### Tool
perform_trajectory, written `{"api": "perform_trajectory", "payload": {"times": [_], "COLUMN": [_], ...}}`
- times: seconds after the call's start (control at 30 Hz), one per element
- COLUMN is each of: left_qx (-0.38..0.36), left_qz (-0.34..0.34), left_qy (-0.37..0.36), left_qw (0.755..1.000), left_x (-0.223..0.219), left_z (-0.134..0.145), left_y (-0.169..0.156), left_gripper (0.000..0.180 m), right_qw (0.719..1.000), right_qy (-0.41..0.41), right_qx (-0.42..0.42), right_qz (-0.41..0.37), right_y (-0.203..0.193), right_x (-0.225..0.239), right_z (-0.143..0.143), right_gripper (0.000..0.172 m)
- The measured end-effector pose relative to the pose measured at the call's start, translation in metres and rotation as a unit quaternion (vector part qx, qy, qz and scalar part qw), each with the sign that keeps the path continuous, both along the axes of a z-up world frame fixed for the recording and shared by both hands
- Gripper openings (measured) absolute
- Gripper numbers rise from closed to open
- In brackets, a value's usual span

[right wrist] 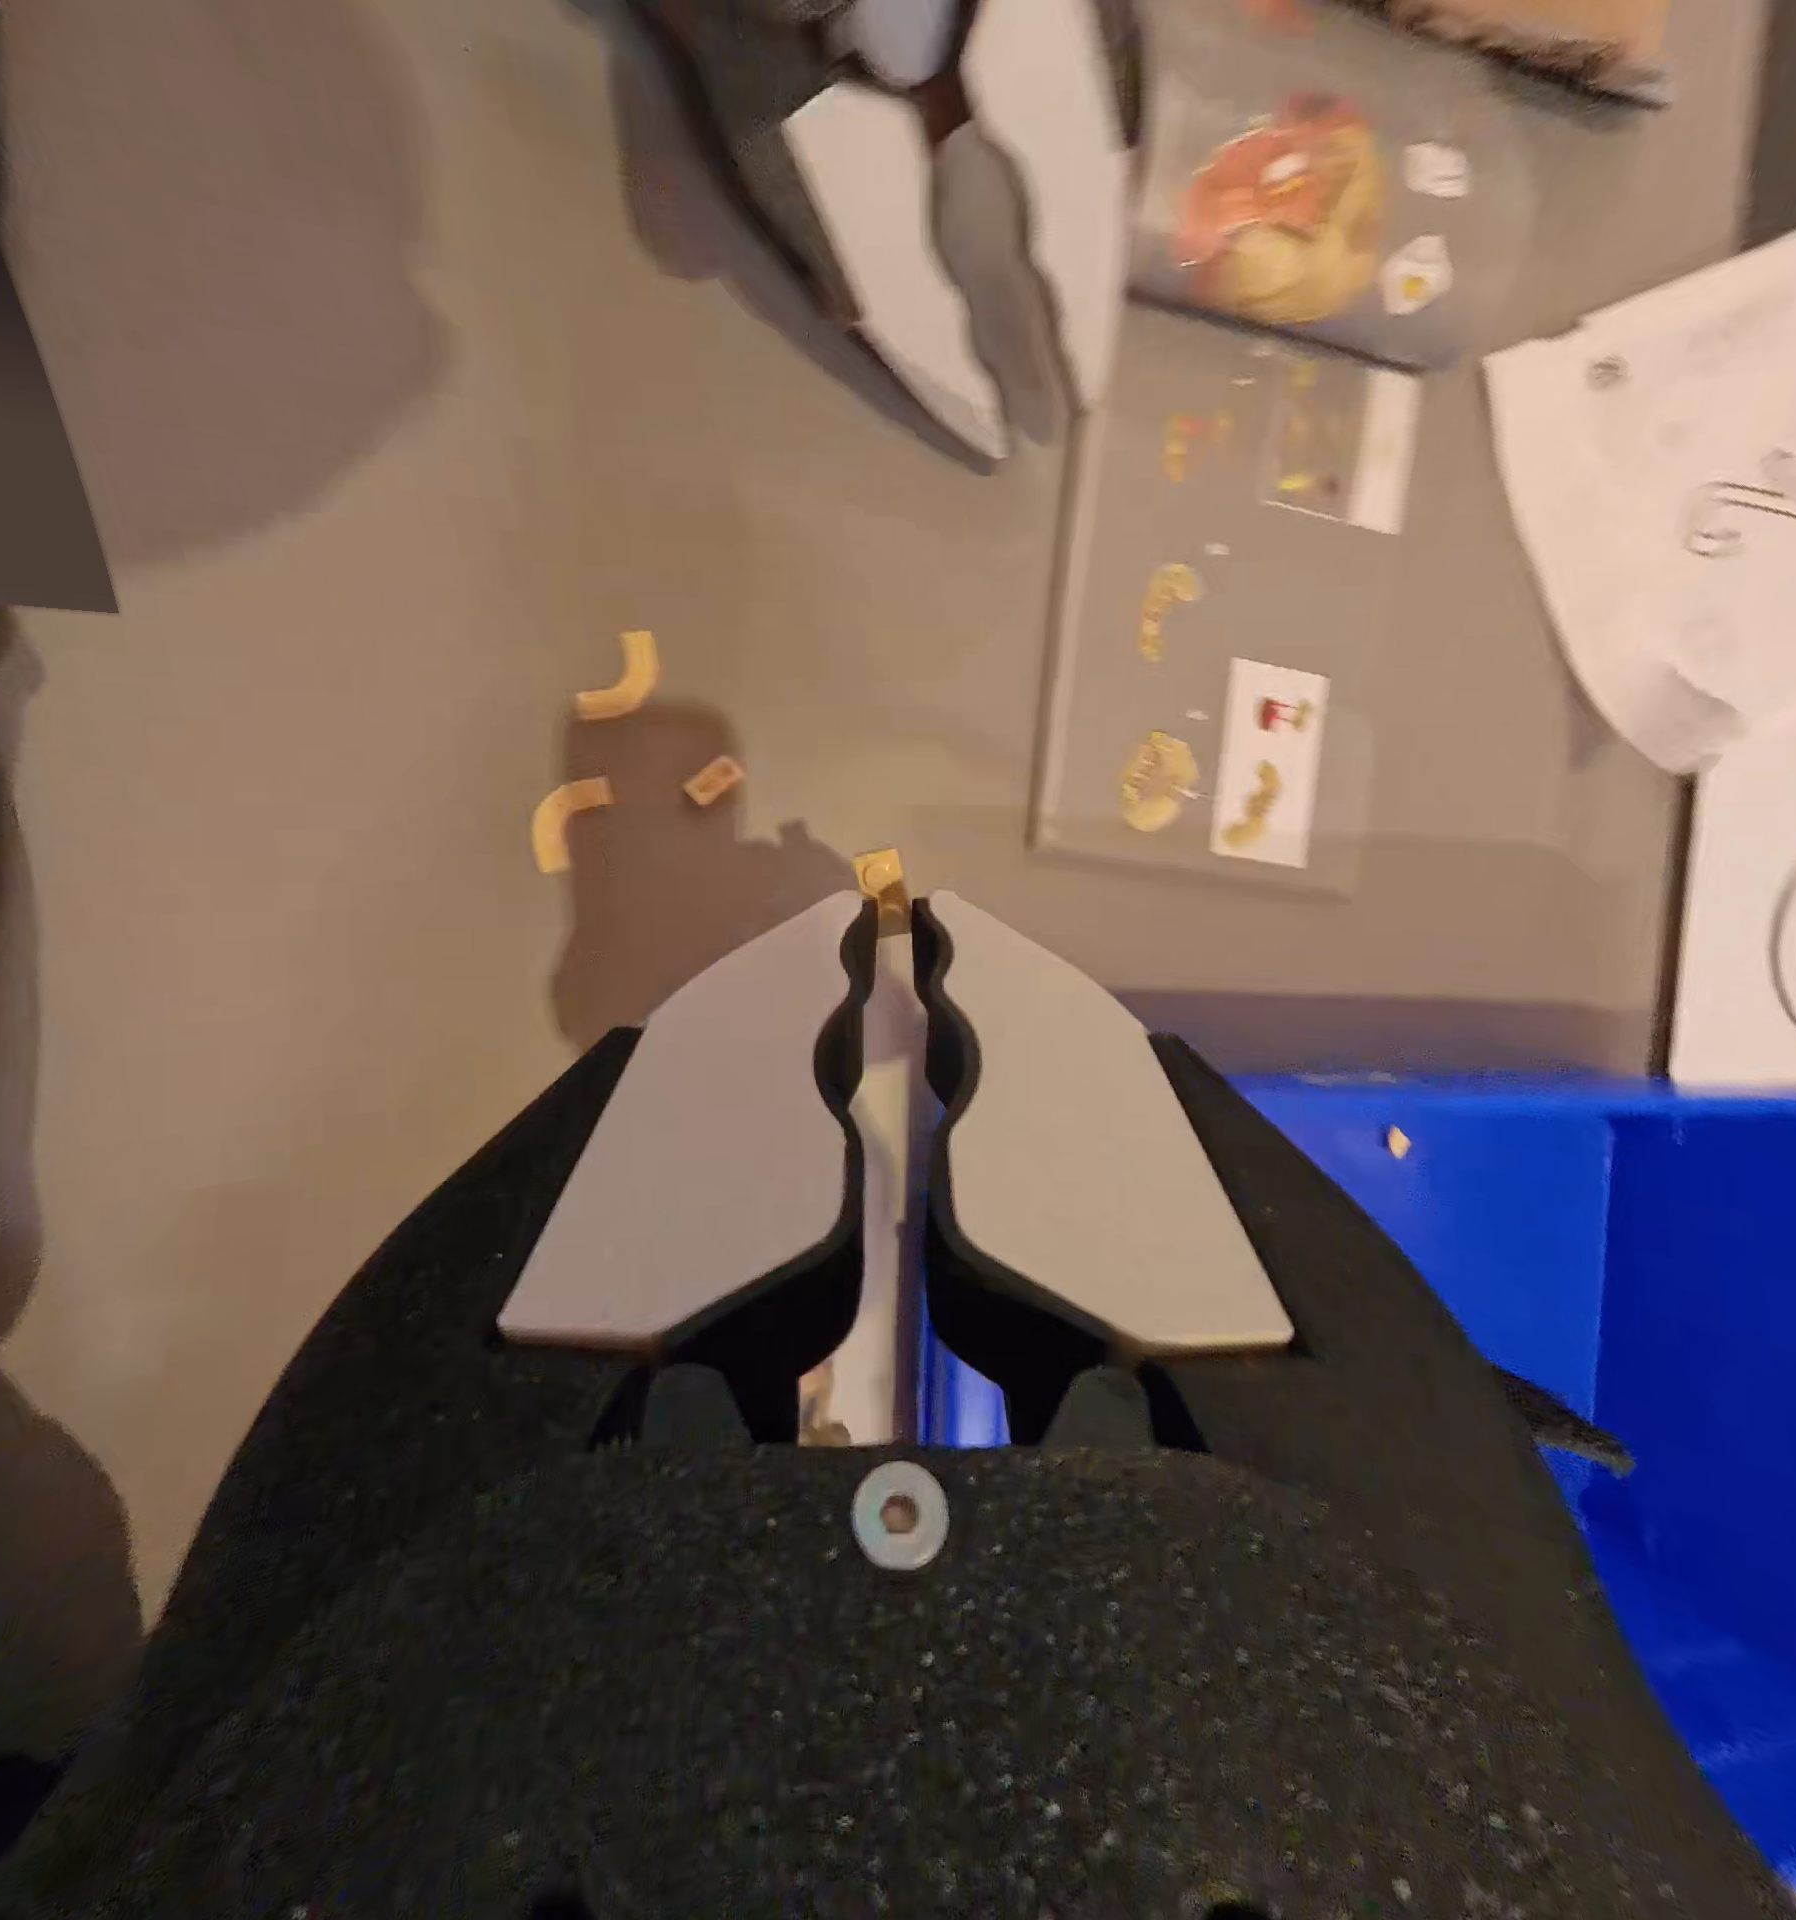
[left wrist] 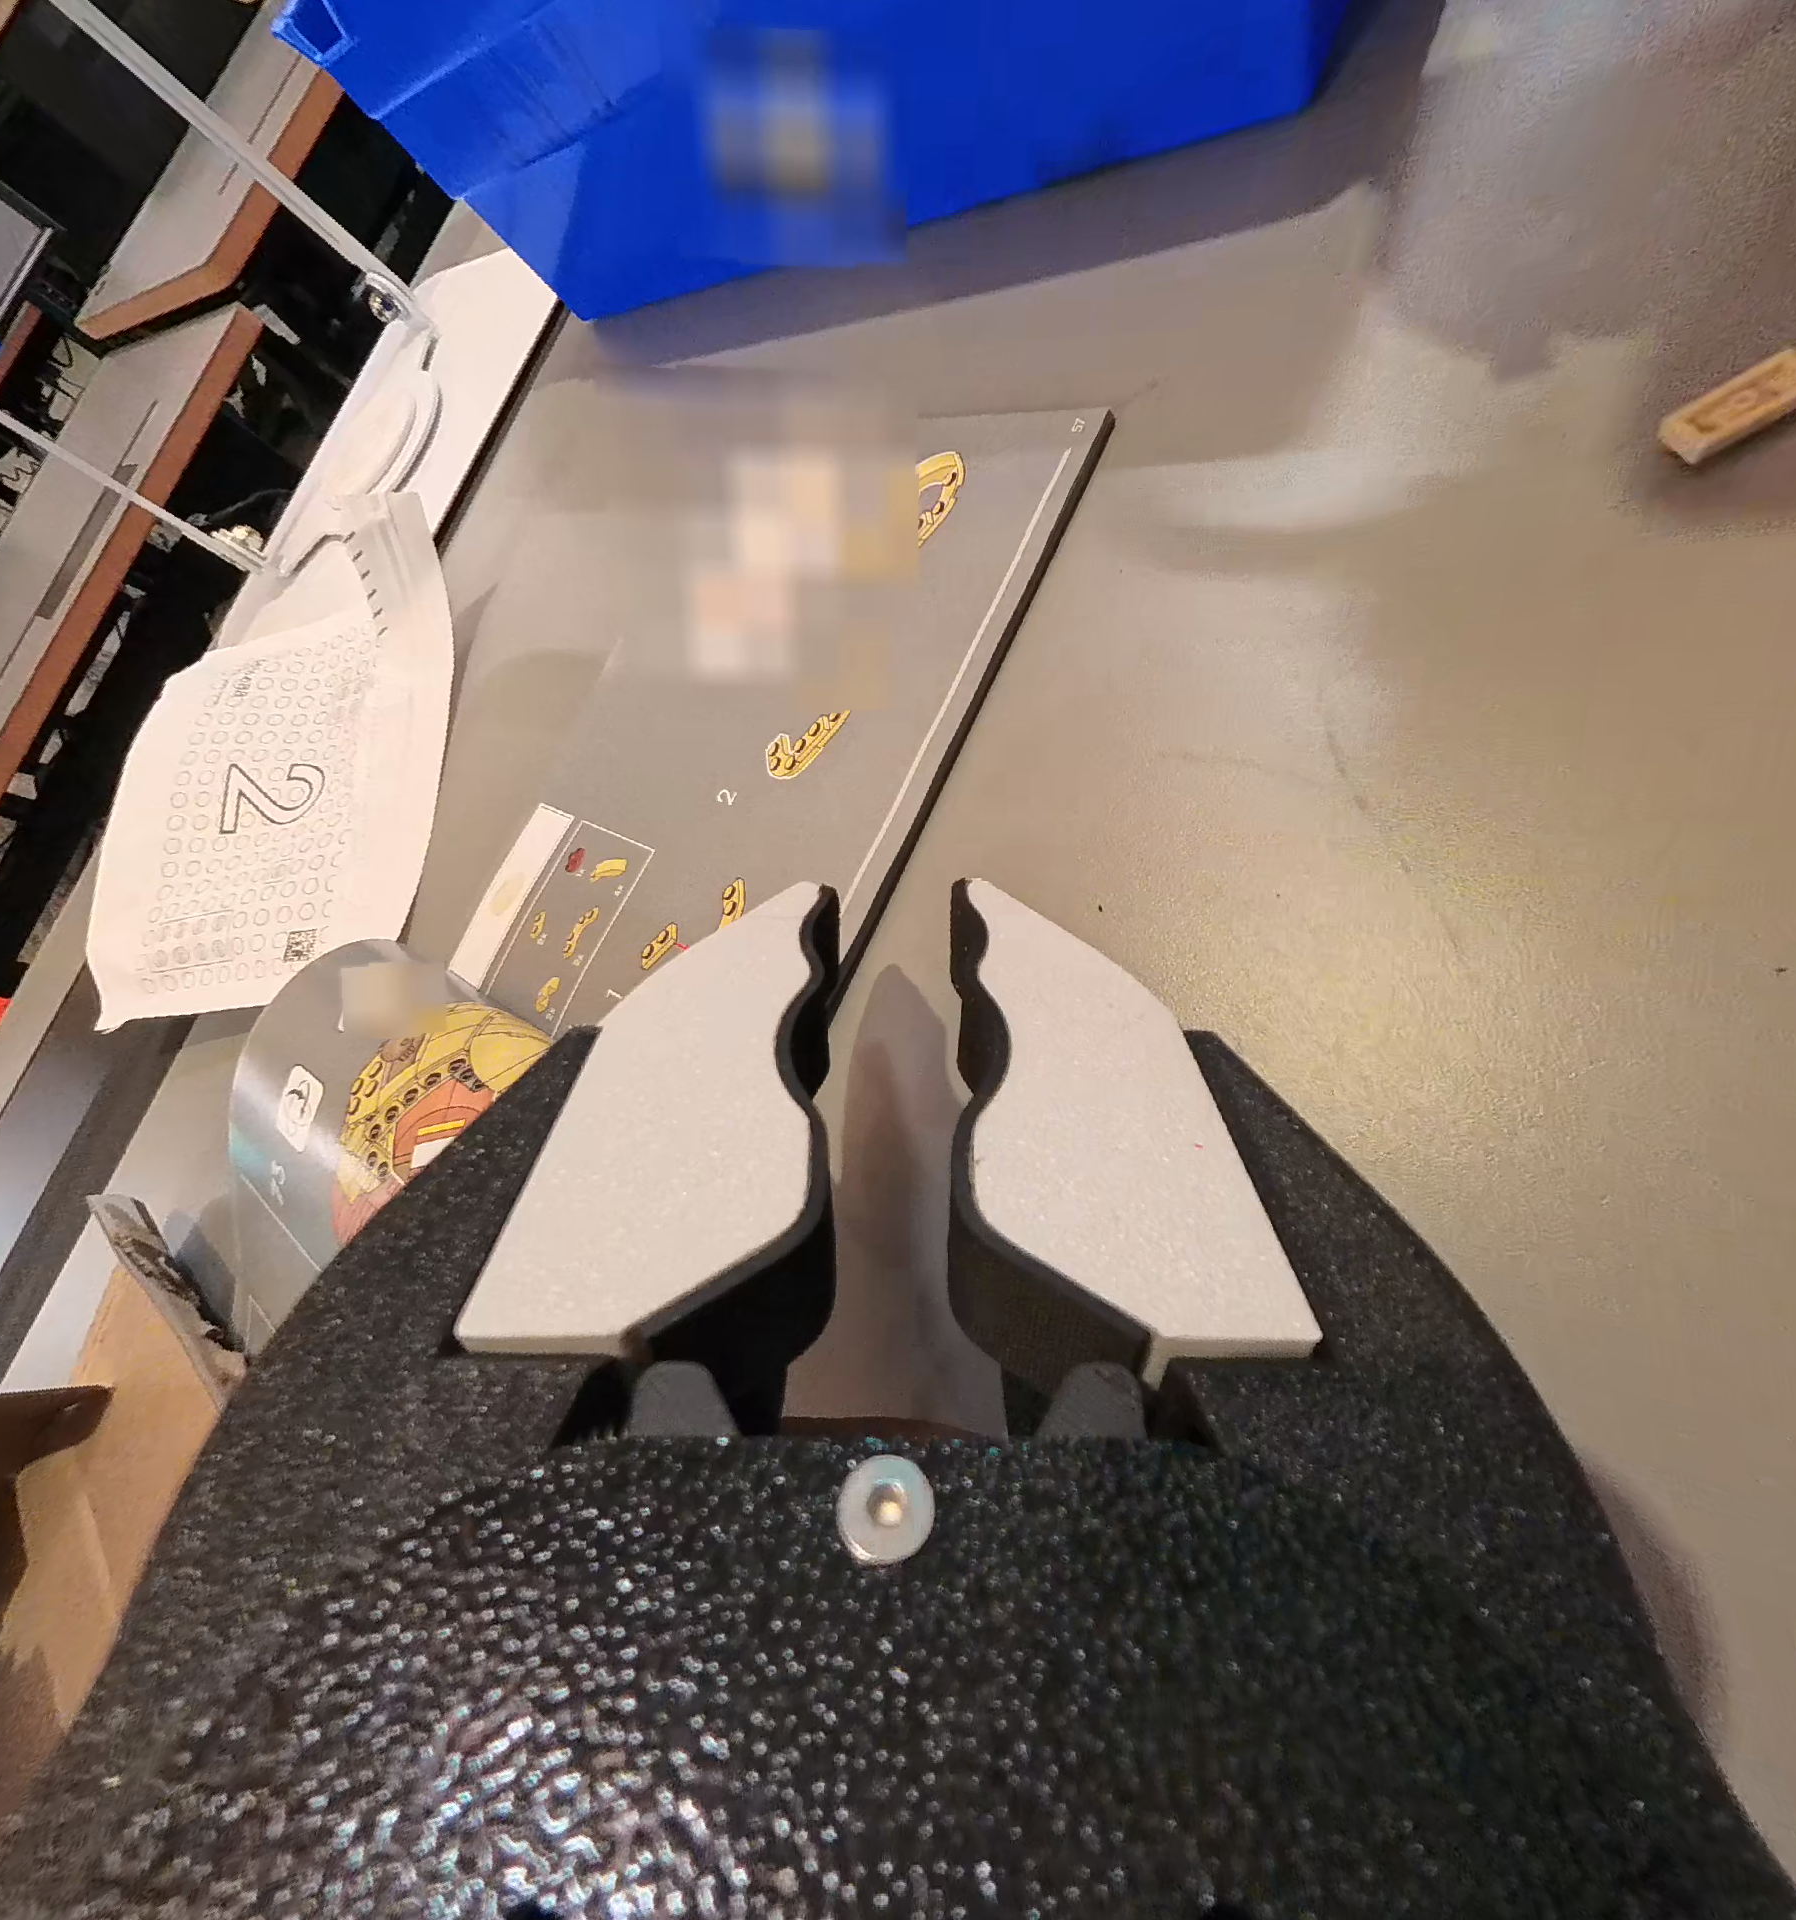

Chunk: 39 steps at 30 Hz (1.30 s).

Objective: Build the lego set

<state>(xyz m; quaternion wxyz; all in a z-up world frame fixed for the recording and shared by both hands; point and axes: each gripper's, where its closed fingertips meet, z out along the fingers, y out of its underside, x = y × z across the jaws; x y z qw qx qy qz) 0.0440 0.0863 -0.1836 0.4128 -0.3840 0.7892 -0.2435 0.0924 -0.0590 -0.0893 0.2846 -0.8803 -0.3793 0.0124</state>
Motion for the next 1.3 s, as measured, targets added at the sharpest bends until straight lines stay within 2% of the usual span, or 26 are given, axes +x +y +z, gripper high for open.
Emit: {"api": "perform_trajectory", "payload": {"times": [0.13,0.27,0.43,0.57,0.77,1.13,1.3], "left_qx": [0.0,0.001,0.0,-0.001,-0.001,0.0,0.0], "left_qz": [-0.001,-0.001,-0.002,-0.002,-0.002,-0.002,-0.002], "left_qy": [-0.002,-0.001,0.0,0.001,0.002,0.003,0.003], "left_qw": [1.0,1.0,1.0,1.0,1.0,1.0,1.0], "left_x": [0.0,-0.001,-0.001,-0.001,-0.001,-0.001,-0.001], "left_z": [0.001,0.001,0.0,0.0,0.0,-0.001,-0.001], "left_y": [0.0,0.0,0.0,0.0,0.0,0.0,0.0], "left_gripper": [0.02,0.02,0.02,0.02,0.02,0.02,0.02], "right_qw": [0.997,0.994,0.989,0.986,0.988,0.995,0.998], "right_qy": [-0.027,-0.044,-0.078,-0.069,-0.039,0.015,0.055], "right_qx": [-0.056,-0.092,-0.12,-0.144,-0.144,-0.091,-0.031], "right_qz": [0.047,0.049,0.046,0.051,0.051,0.029,0.015], "right_y": [-0.002,0.0,-0.002,-0.006,-0.006,0.007,0.022], "right_x": [-0.036,-0.041,-0.036,-0.037,-0.039,-0.035,-0.037], "right_z": [-0.042,-0.074,-0.101,-0.112,-0.109,-0.079,-0.056], "right_gripper": [0.006,0.006,0.006,0.006,0.01,0.016,0.013]}}
